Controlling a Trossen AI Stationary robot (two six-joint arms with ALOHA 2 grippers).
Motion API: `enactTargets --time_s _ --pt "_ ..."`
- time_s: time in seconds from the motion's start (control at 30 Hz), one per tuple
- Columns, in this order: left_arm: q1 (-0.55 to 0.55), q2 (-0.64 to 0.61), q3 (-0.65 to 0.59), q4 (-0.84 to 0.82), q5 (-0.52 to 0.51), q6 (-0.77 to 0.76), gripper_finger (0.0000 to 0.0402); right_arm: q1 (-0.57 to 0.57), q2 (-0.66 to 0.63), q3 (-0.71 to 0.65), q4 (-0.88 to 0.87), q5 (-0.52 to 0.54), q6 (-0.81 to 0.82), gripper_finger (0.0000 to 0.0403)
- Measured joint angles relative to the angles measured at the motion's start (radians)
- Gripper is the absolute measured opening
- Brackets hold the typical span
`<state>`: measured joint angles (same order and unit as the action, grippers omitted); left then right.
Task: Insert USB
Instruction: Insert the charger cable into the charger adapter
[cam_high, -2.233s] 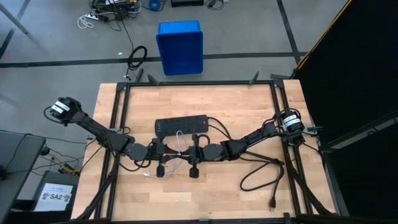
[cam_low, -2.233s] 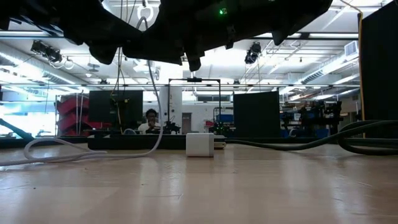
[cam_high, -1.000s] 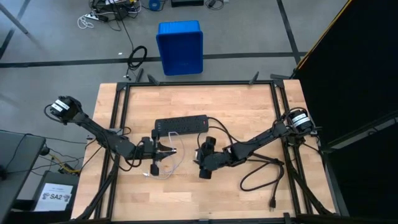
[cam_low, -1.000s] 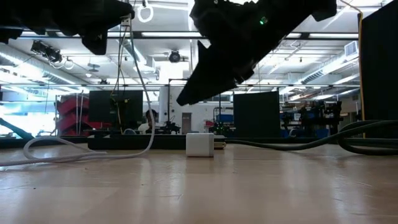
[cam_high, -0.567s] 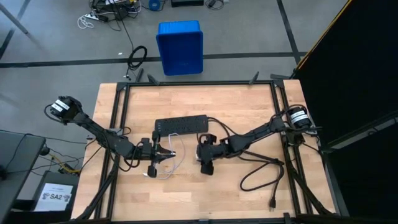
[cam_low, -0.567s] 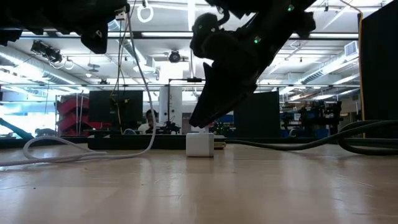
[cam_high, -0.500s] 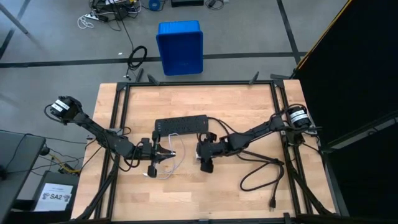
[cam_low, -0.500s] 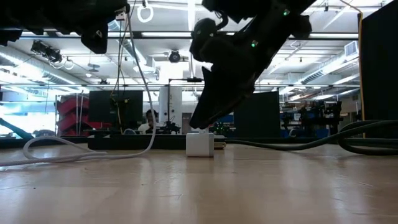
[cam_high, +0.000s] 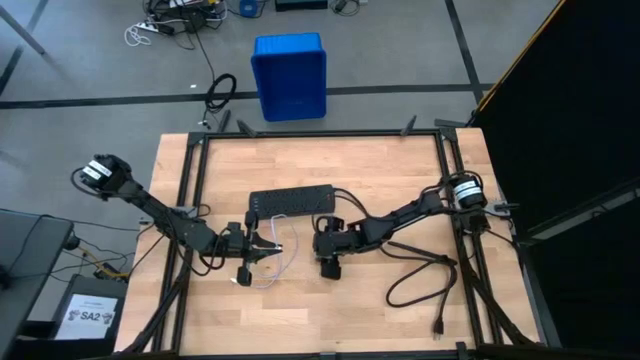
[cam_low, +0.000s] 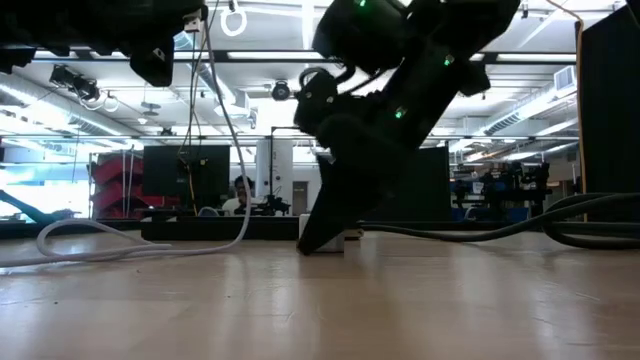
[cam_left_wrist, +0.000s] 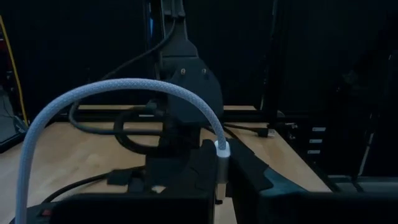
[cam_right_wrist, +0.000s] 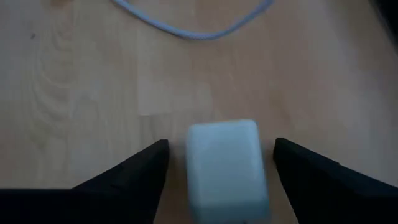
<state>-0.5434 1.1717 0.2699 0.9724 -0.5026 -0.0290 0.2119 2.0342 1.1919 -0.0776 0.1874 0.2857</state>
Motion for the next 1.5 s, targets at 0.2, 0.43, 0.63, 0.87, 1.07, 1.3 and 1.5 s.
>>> enactTargets --time_s 0.2,0.43,0.63,0.87,1.07,1.3,1.5 --pt "0.0 0.0 0.0 0.0 0.0 -0.001 0.0003 0.001 0.005 0.0 0.002 -0.017 -0.024 0.0193" --pt "0.0 0.0 0.0 0.003 0.002 0.0 0.0003 -0.001 0.006 -0.003 0.039 -0.061 -0.04 0.011" --pt "-0.002 0.0 0.0 0.042 0.098 0.041 0.0003 0.0 0.015 -0.009 0.324 -0.286 -0.105 0.011" --pt "-0.002 0.0 0.0 0.119 0.266 0.127 0.0003 -0.002 0.012 -0.096 0.888 -0.566 -0.155 0.011" --pt "-0.002 0.0 0.01 0.148 0.317 0.269 0.0003 -0.005 0.012 -0.135 1.113 -0.638 -0.141 0.011" --pt "0.007 0.031 0.063 0.155 0.445 0.387 0.0003 -0.006 0.011 -0.135 1.185 -0.7 -0.129 0.011" --pt "0.029 0.146 0.145 0.191 0.528 0.448 0.0003 -0.009 0.01 -0.135 1.242 -0.75 -0.102 0.011"
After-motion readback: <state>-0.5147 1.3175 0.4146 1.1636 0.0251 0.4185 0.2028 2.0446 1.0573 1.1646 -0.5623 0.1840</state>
